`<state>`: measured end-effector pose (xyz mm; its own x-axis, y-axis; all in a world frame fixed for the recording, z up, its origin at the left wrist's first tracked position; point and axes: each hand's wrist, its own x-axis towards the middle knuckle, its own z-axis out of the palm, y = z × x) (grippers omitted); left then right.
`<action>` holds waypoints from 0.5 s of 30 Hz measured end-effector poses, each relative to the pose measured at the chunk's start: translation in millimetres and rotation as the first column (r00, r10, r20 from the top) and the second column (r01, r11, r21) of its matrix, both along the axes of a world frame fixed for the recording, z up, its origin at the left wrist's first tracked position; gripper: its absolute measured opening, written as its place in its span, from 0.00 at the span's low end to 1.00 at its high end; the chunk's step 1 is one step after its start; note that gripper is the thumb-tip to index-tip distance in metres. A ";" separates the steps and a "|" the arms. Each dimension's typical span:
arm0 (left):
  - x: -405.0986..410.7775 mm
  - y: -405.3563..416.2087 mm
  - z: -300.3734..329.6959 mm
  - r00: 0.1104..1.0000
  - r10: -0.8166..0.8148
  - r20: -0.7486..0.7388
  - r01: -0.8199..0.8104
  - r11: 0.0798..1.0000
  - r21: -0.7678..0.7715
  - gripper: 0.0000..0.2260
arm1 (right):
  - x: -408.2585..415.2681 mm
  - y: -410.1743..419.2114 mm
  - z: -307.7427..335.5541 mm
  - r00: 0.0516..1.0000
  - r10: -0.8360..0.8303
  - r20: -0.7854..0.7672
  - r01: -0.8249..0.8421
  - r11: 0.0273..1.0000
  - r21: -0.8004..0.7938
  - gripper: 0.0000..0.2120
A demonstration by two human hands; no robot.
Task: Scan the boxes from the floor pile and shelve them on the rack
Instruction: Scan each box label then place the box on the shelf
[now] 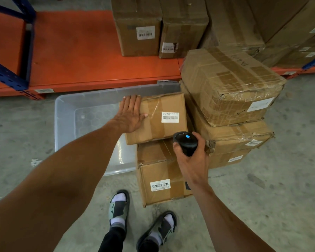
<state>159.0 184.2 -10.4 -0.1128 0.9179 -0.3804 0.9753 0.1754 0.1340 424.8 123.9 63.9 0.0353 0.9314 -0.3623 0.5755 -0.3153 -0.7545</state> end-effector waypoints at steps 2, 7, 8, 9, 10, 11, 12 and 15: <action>-9.7 17.0 4.6 0.999 0.052 -0.008 -0.052 0.998 -0.020 0.34 | 1.6 1.4 -3.8 0.999 0.047 0.018 -0.046 0.999 -0.028 0.36; -16.8 48.9 14.7 0.988 0.150 -0.022 -0.151 0.984 -0.099 0.33 | -3.9 10.4 -11.3 0.931 0.211 0.298 -0.207 0.977 -0.047 0.35; -17.9 52.2 15.8 0.989 0.148 -0.024 -0.150 0.983 -0.106 0.33 | -8.4 11.7 -11.8 0.901 0.232 0.366 -0.230 0.972 -0.052 0.35; -19.1 54.5 16.7 0.989 0.146 -0.023 -0.147 0.983 -0.113 0.33 | -13.0 12.1 -12.2 0.875 0.243 0.418 -0.240 0.969 -0.060 0.35; -20.8 56.0 17.3 0.989 0.145 -0.019 -0.146 0.982 -0.117 0.33 | -17.4 11.6 -13.3 0.860 0.240 0.451 -0.235 0.970 -0.067 0.34; -22.6 57.0 17.7 0.989 0.146 -0.014 -0.147 0.982 -0.120 0.33 | -20.7 10.2 -13.8 0.853 0.227 0.470 -0.222 0.973 -0.067 0.34; -24.8 57.6 17.5 0.989 0.148 -0.011 -0.149 0.982 -0.120 0.33 | -22.7 7.6 -14.0 0.852 0.214 0.479 -0.212 0.976 -0.058 0.35; -30.4 57.8 16.7 0.989 0.150 -0.015 -0.151 0.982 -0.111 0.34 | -20.2 -5.2 -13.5 0.873 0.170 0.458 -0.194 0.981 0.005 0.36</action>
